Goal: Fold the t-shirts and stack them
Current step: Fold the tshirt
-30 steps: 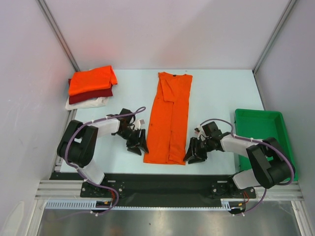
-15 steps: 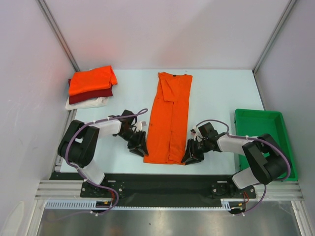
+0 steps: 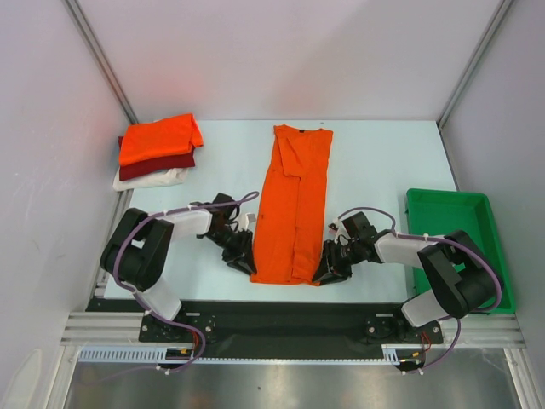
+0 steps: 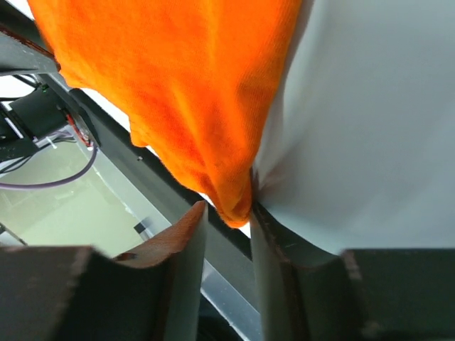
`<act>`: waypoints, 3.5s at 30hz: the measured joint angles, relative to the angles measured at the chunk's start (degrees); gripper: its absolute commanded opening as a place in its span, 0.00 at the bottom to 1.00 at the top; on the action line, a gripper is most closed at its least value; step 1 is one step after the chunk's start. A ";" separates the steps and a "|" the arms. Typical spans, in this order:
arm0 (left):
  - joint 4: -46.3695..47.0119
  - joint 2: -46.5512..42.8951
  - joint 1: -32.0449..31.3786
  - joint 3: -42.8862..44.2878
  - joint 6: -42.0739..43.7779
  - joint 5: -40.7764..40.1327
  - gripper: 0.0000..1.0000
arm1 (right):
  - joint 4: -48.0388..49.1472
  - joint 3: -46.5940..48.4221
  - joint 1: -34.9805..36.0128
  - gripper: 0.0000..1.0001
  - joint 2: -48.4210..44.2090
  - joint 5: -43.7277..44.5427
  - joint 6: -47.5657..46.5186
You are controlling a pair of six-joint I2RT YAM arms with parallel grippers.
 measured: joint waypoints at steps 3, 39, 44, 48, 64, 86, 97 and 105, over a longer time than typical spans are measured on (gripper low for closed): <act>-0.11 0.00 0.00 -0.55 -0.28 0.02 0.05 | 0.13 -0.02 0.00 0.19 0.11 0.50 -0.33; -6.80 -0.63 0.22 23.74 7.15 -0.98 0.00 | -15.23 19.39 -7.30 0.00 -6.82 2.54 -17.88; -7.39 5.49 1.95 31.89 7.45 -2.36 0.01 | -14.88 23.76 -9.07 0.00 -2.62 2.51 -18.88; -7.85 9.51 3.65 37.40 7.52 -3.10 0.01 | -14.60 27.61 -10.84 0.00 0.81 2.54 -19.47; -6.54 34.29 6.23 64.43 7.61 -7.82 0.23 | -9.27 51.15 -14.78 0.42 28.39 4.00 -23.02; -8.55 23.71 10.36 37.75 6.08 0.98 0.73 | -8.59 20.59 -16.48 0.58 10.69 1.16 -16.41; -6.97 25.00 10.29 36.57 3.93 3.39 0.72 | -2.34 23.65 -16.24 0.55 17.33 0.48 -12.17; -6.91 26.91 9.75 36.81 2.12 5.90 0.51 | -0.85 25.27 -16.20 0.49 19.93 -0.26 -10.25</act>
